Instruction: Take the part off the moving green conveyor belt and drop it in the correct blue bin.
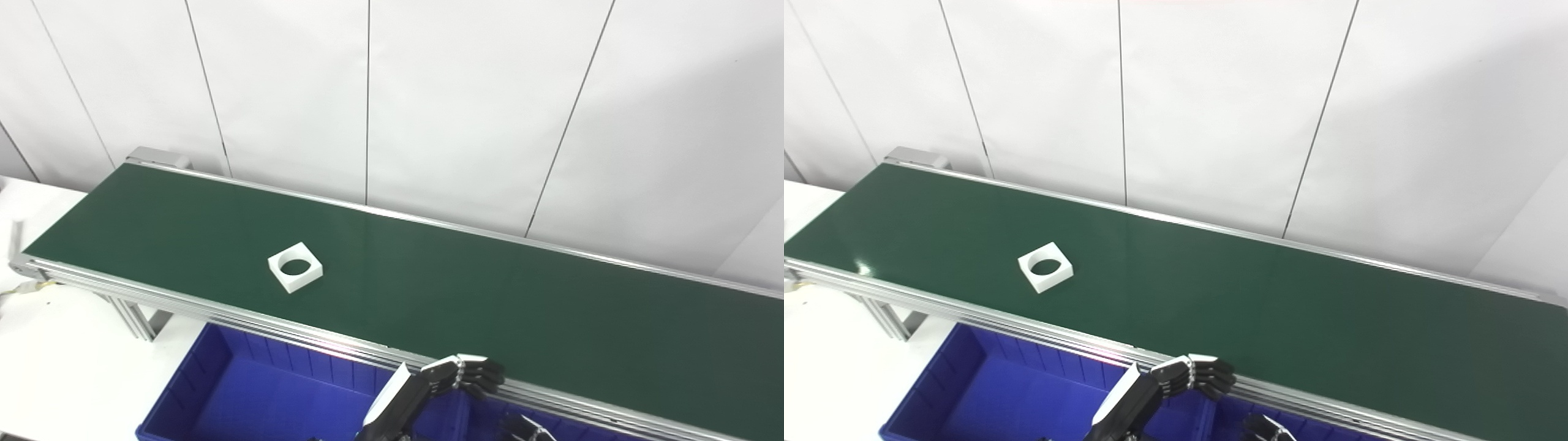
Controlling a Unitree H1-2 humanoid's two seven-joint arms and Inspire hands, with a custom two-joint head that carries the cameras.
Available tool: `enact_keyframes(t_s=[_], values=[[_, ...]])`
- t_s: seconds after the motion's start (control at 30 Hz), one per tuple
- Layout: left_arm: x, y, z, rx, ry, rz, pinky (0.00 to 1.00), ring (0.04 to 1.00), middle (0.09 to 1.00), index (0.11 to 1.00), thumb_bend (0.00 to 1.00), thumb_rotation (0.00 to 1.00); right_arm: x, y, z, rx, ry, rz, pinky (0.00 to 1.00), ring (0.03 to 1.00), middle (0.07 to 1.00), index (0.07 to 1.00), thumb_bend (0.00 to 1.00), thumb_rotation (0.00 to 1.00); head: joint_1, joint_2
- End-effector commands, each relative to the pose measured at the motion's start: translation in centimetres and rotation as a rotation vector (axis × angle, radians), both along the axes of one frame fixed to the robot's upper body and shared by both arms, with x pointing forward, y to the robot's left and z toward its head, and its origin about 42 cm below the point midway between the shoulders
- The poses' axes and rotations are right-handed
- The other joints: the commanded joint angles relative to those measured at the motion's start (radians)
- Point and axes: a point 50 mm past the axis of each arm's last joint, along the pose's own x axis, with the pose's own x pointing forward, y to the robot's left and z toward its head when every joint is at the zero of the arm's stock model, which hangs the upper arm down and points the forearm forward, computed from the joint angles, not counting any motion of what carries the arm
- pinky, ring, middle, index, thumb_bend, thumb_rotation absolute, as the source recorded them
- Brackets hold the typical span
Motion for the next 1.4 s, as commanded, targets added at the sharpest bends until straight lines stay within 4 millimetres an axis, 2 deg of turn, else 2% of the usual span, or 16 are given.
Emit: enact_keyframes(t_s=[0.0, 0.27, 0.4, 0.53, 0.67, 0.83, 1.13, 1.37], values=[[0.9, 0.4, 2.5, -0.009, -0.122, -0.007, 0.61, 0.675, 0.715, 0.745, 0.89, 0.2, 1.0, 0.6, 1.1, 0.011, -0.08, 0.0, 0.68, 0.74, 0.77, 0.742, 0.97, 0.28, -0.001, 0.0], [3.3, 2.8, 5.8, 0.121, -0.259, 0.015, 0.62, 0.696, 0.735, 0.759, 0.89, 0.21, 1.0, 0.8, 1.0, 0.015, -0.076, 0.0, 0.68, 0.743, 0.768, 0.744, 0.98, 0.27, -0.008, -0.001], [5.5, 5.0, 7.8, 0.268, -0.338, 0.05, 0.63, 0.703, 0.742, 0.77, 0.92, 0.2, 0.9, 1.0, 1.0, 0.01, -0.079, -0.002, 0.68, 0.739, 0.765, 0.74, 0.98, 0.27, -0.013, 0.001], [7.8, 7.0, 9.0, 0.314, -0.363, 0.075, 0.63, 0.711, 0.744, 0.752, 0.94, 0.19, 0.8, 1.1, 1.0, 0.01, -0.079, -0.003, 0.68, 0.738, 0.766, 0.741, 0.98, 0.28, -0.019, 0.003], [10.3, 9.2, 10.7, 0.432, -0.393, 0.101, 0.62, 0.707, 0.741, 0.742, 0.95, 0.2, 0.8, 1.2, 1.0, 0.015, -0.077, -0.004, 0.69, 0.739, 0.765, 0.739, 0.98, 0.27, -0.024, 0.003], [12.9, 10.9, 11.8, 0.563, -0.4, 0.094, 0.63, 0.734, 0.761, 0.744, 0.98, 0.13, 1.0, 1.2, 1.0, 0.009, -0.079, 0.0, 0.69, 0.741, 0.766, 0.742, 0.97, 0.27, -0.026, 0.002], [18.2, 12.3, 13.0, 0.863, -0.456, 0.086, 0.56, 0.702, 0.772, 0.761, 1.0, 0.12, 1.1, 1.5, 1.1, 0.009, -0.083, 0.002, 0.7, 0.742, 0.767, 0.739, 0.96, 0.25, -0.034, 0.002], [21.2, 11.6, 13.5, 1.058, -0.502, 0.053, 0.52, 0.668, 0.768, 0.75, 1.0, 0.12, 1.0, 1.6, 1.2, 0.007, -0.085, 0.0, 0.69, 0.739, 0.766, 0.738, 0.97, 0.25, -0.042, 0.006]])
